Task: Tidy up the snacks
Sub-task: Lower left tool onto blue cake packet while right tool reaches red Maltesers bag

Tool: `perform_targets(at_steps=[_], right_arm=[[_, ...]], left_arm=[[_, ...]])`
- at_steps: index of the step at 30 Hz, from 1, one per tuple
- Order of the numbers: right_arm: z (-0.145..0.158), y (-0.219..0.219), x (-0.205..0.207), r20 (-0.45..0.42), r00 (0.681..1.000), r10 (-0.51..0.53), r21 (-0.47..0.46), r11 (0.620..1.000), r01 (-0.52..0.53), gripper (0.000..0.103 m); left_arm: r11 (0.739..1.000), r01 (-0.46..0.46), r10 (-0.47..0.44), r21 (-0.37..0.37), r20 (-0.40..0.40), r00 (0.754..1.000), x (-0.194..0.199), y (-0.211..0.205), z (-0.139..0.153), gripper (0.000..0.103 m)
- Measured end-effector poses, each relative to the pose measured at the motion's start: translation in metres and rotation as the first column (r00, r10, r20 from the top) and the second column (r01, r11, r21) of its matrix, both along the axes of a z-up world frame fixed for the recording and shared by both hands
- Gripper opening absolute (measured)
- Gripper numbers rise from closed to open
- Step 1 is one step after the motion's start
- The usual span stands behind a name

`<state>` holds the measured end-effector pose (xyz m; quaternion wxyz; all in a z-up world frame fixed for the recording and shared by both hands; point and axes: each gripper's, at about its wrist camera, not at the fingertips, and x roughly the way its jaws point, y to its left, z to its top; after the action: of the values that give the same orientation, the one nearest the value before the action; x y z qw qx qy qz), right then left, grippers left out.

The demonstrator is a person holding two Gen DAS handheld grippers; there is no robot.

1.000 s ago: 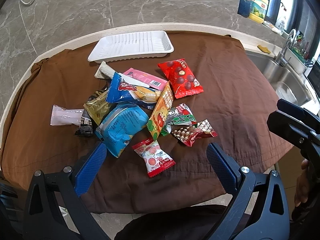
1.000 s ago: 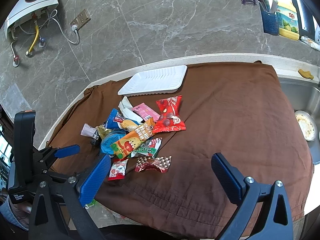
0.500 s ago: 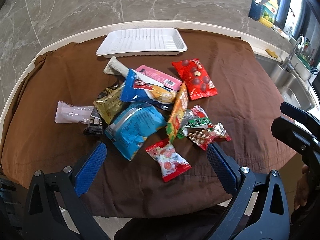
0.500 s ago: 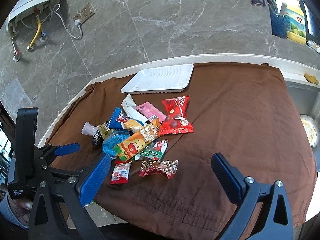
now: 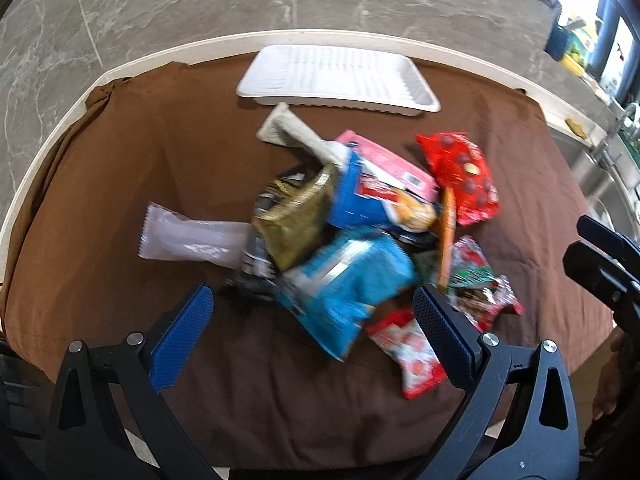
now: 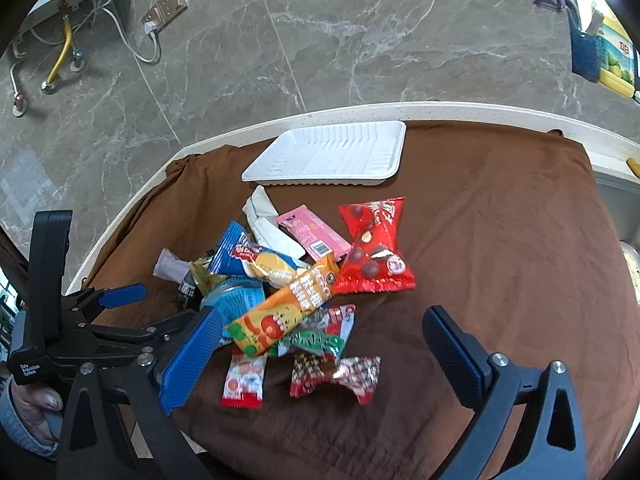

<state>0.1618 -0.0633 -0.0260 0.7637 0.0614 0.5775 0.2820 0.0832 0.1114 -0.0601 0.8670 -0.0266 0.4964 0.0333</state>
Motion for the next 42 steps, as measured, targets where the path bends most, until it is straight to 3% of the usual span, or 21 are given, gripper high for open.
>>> perform_targets(at_steps=[8, 15, 23, 26, 33, 36, 40, 42], right_arm=[[-0.021, 0.024, 0.024, -0.024, 1.000, 0.000, -0.041, 0.999, -0.001, 0.100], [-0.041, 0.037, 0.043, -0.040, 0.999, -0.021, -0.091, 0.996, 0.017, 0.096], [-0.071, 0.039, 0.064, -0.080, 0.996, -0.047, -0.169, 0.985, 0.033, 0.086], [-0.081, 0.041, 0.067, -0.092, 0.995, -0.043, -0.194, 0.981, 0.025, 0.081], [-0.094, 0.051, 0.070, -0.113, 0.993, -0.018, -0.235, 0.972, -0.010, 0.074], [-0.096, 0.051, 0.070, -0.115, 0.993, -0.007, -0.237, 0.971, -0.020, 0.074], [-0.099, 0.052, 0.070, -0.106, 0.994, 0.023, -0.239, 0.970, -0.048, 0.073], [-0.100, 0.051, 0.071, -0.111, 0.993, 0.033, -0.225, 0.973, -0.058, 0.073]], left_arm=[[0.999, -0.041, 0.041, -0.010, -0.008, 0.999, 0.031, 0.047, -0.004, 0.100], [0.999, -0.022, 0.022, -0.029, -0.023, 0.999, 0.065, 0.067, -0.007, 0.098], [0.997, 0.058, -0.059, -0.043, -0.044, 0.997, 0.095, 0.070, -0.017, 0.098], [0.990, 0.132, -0.134, -0.052, -0.045, 0.990, 0.100, 0.064, -0.019, 0.098], [0.941, 0.337, -0.337, -0.006, -0.016, 0.941, 0.095, 0.038, -0.018, 0.098], [0.907, 0.419, -0.420, 0.047, 0.015, 0.908, 0.089, 0.026, -0.011, 0.098], [0.828, 0.525, -0.539, 0.197, 0.027, 0.842, 0.083, -0.002, -0.001, 0.098], [0.774, 0.566, -0.593, 0.283, 0.014, 0.805, 0.079, -0.017, 0.002, 0.098]])
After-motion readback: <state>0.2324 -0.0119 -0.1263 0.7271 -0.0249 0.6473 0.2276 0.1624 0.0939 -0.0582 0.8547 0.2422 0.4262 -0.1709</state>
